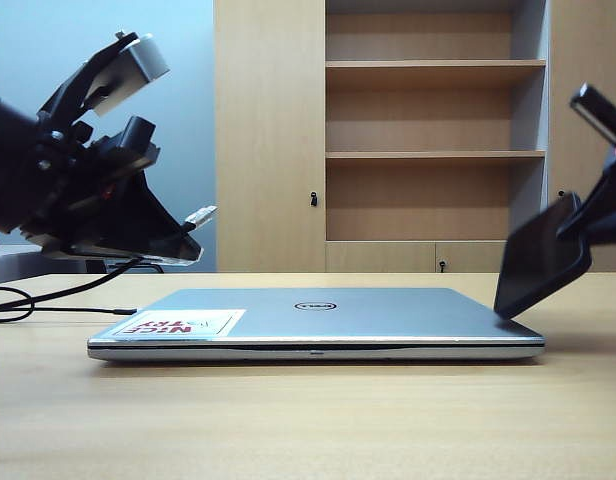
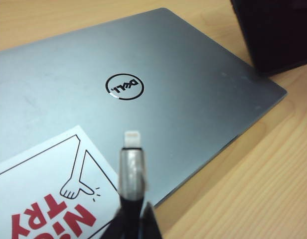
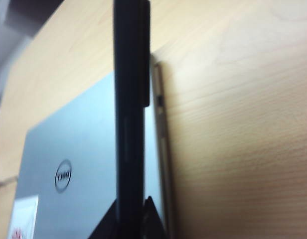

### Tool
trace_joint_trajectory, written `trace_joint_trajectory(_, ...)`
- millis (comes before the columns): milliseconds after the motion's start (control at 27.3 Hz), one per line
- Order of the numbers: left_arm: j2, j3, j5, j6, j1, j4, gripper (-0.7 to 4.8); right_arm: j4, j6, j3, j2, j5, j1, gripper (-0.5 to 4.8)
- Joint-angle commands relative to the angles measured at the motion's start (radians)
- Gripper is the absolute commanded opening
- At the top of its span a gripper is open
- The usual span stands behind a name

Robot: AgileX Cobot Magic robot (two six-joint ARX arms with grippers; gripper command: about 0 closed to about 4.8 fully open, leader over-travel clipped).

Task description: Pick up the charging cable and the phone, plug the charging cable into the charging port on the phone, and finally place them back on the table.

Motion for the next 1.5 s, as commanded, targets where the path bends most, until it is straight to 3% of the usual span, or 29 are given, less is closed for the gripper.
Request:
trace_joint_trajectory(37, -0.002, 0.003, 0.003, 0.0, 0.001, 0.013, -0.06, -0.177, -0.129, 0.077, -0.072, 0.043, 0.026, -0.03)
trace_joint_trajectory(329, -0.002, 0.003, 0.003, 0.0, 0.001, 0.013, -0.06, -0.529, -0.232, 0.248, -0.124, 0.107, 0.109, -0.03)
trace_joint_trajectory(549, -0.002, 0.003, 0.003, 0.0, 0.001, 0.012, -0.06, -0.794, -0.262, 0.365, -0.121, 0.253, 0.216, -0.03)
trace_joint_trajectory(622, -0.002, 0.003, 0.003, 0.0, 0.001, 0.009, -0.06, -0.955, -0.261, 0.417, -0.114, 0.353, 0.267, -0.03)
trace_joint_trajectory(732, -0.002, 0.003, 0.003, 0.0, 0.001, -0.008, -0.06, -1.119, -0.261, 0.437, -0.087, 0.415, 0.312, -0.03)
trace_joint_trajectory(1354, -0.002, 0.003, 0.003, 0.0, 0.001, -0.013, -0.06, -1.186, -0.261, 0.437, 0.102, 0.363, 0.326, 0.0)
trace_joint_trajectory(1501, -0.002, 0.003, 0.003, 0.0, 0.001, -0.013, -0.06, -1.18, -0.261, 0.437, 0.103, 0.367, 0.326, 0.85)
